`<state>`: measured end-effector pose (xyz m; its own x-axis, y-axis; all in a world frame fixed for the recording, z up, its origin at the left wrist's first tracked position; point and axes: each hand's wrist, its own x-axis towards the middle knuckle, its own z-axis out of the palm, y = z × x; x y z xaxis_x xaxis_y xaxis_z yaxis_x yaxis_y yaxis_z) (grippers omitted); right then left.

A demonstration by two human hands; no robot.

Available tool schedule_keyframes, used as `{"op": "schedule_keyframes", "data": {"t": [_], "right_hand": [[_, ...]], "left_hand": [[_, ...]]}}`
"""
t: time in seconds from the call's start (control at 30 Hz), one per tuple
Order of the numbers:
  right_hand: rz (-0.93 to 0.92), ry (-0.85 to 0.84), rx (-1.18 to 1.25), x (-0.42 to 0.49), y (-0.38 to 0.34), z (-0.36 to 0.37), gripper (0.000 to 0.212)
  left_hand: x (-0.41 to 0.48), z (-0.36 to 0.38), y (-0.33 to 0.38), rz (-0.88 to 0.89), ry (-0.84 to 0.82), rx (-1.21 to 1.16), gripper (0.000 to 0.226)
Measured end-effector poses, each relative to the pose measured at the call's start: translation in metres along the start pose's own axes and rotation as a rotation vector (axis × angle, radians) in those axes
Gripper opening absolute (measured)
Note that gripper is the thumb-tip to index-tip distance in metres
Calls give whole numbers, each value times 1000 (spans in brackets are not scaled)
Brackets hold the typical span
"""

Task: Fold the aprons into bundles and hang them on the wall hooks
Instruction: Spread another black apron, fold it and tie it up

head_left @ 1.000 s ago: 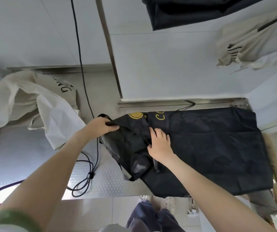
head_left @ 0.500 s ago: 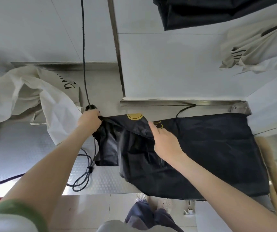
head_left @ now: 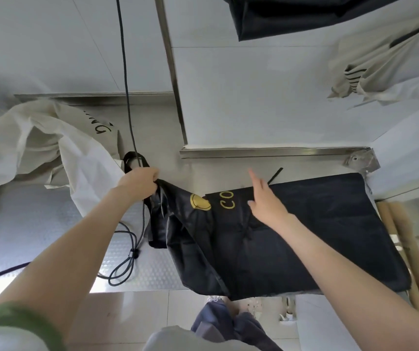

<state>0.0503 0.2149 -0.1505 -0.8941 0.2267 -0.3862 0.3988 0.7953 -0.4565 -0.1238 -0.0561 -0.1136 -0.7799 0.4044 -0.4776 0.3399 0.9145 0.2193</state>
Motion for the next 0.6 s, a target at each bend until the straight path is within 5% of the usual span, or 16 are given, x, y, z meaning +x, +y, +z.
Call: {"op": "schedule_keyframes", "data": {"t": [0.07,0.2,0.27,0.4,0.6], "right_hand": [[55,-75,-44,8,10,-2,80],[72,-74,-174,15,18,-2,24],[117,36,-154,18,21,-8,17],[216,224,-86,28,30,-24,34],[94,236,-78,27,0,-19,82]], "left_hand": [[-2,3,-3,-24,70,-2,20],[-6,3,-14,-217,164,47,28],[-12,0,-21,-322,194,53,34],[-21,-2,-35,-459,284,-117,28],[-13,15,-30,-561,227,-464,65]]}}
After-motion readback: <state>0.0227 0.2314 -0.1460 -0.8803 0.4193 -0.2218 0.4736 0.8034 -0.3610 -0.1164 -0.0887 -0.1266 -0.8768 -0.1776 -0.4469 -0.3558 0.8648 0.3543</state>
